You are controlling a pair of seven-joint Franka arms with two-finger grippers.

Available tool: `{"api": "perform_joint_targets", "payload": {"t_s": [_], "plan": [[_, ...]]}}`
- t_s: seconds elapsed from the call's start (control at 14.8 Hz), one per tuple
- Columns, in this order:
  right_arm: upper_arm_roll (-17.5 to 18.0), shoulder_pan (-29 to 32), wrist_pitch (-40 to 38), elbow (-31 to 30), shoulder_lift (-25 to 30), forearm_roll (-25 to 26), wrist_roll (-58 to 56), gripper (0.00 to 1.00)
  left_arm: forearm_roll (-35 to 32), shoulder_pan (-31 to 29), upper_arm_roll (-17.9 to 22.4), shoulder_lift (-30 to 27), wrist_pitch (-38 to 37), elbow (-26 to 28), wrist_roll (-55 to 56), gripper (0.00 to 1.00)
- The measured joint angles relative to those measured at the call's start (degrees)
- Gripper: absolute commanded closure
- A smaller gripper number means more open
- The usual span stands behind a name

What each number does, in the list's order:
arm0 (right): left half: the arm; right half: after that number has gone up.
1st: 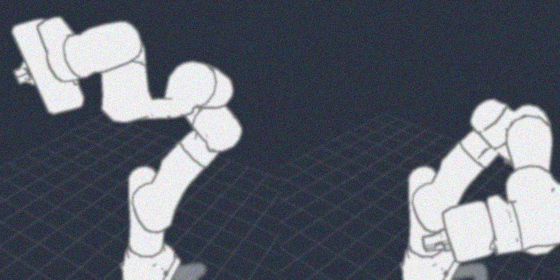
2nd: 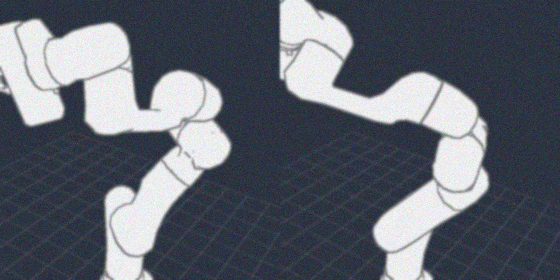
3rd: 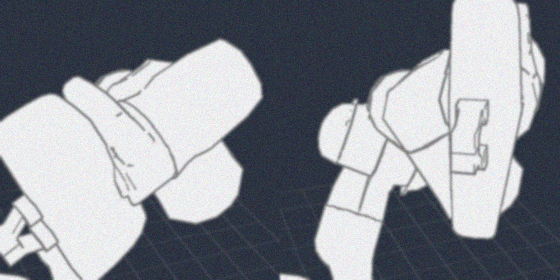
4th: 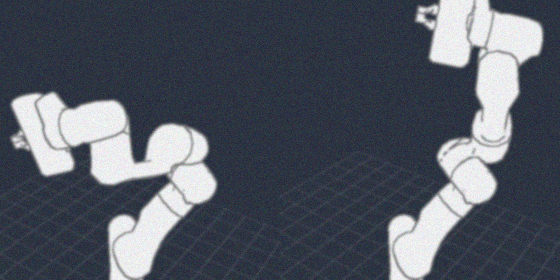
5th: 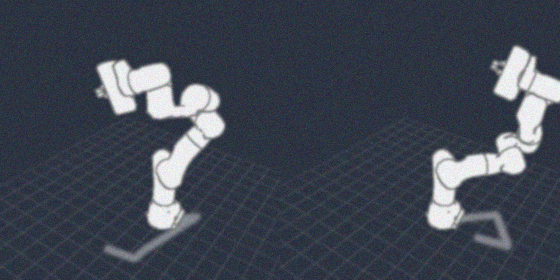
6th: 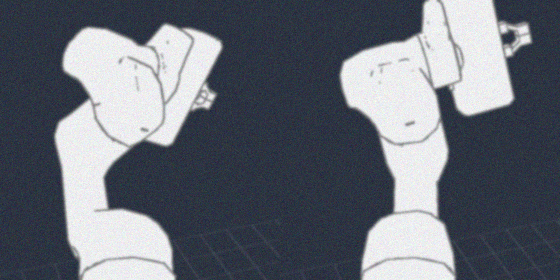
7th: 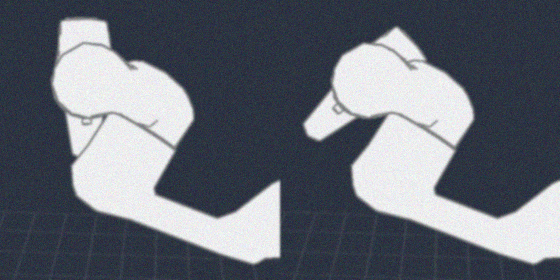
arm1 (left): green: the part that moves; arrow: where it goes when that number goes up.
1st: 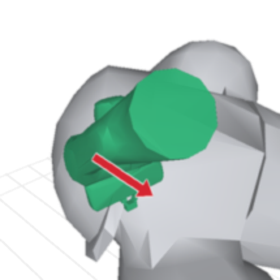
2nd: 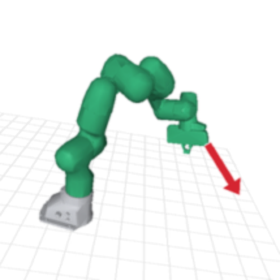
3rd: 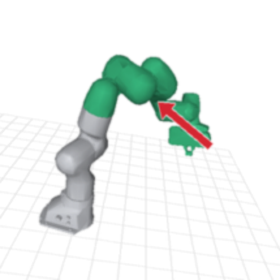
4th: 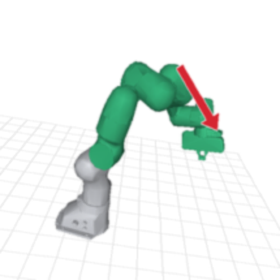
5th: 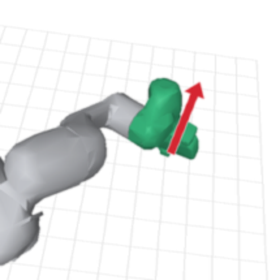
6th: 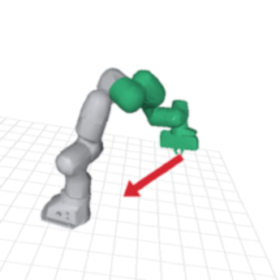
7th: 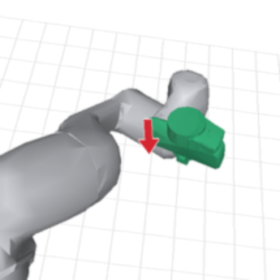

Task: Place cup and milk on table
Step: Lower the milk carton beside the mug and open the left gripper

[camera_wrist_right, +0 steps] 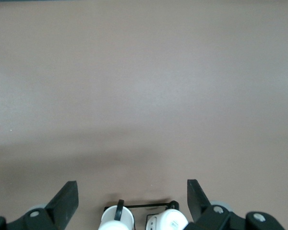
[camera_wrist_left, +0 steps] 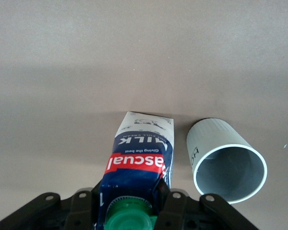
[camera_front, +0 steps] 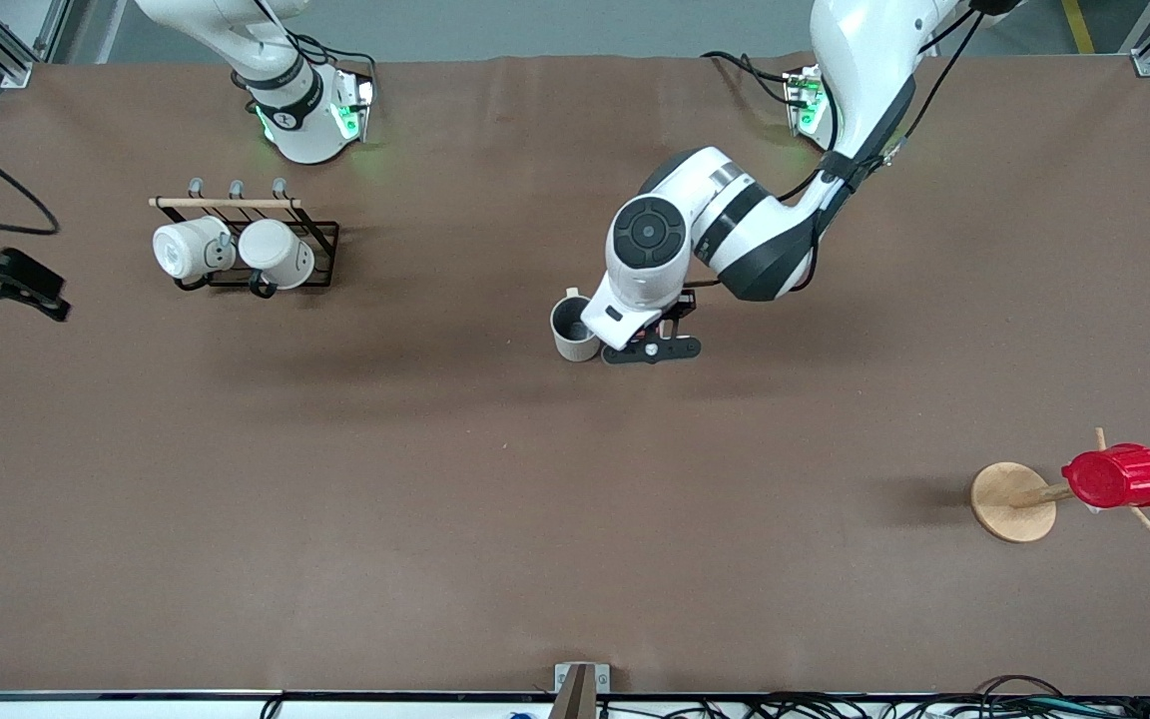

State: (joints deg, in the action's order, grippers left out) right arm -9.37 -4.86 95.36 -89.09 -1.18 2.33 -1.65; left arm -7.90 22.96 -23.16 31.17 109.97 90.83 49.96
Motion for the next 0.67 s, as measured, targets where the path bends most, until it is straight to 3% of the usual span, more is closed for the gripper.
{"api": "perform_joint_targets", "payload": {"t_s": [0.47, 0.61, 0.67], "plan": [[1.69, -0.01, -2.91, 1.21, -0.24, -0.29, 4.38, 0.0, -0.12, 0.43, -0.01, 0.06, 0.55, -0.07, 0.0, 0.79], [1.84, -0.02, -3.49, 1.21, -0.24, -0.35, 4.42, 0.0, -0.23, 0.64, -0.01, 0.05, 0.87, -0.1, 0.0, 0.75], [1.93, -0.03, -3.85, 1.21, -0.25, -0.37, 4.43, 0.0, -0.24, 0.7, -0.01, 0.06, 0.94, -0.1, 0.0, 0.66]]}}
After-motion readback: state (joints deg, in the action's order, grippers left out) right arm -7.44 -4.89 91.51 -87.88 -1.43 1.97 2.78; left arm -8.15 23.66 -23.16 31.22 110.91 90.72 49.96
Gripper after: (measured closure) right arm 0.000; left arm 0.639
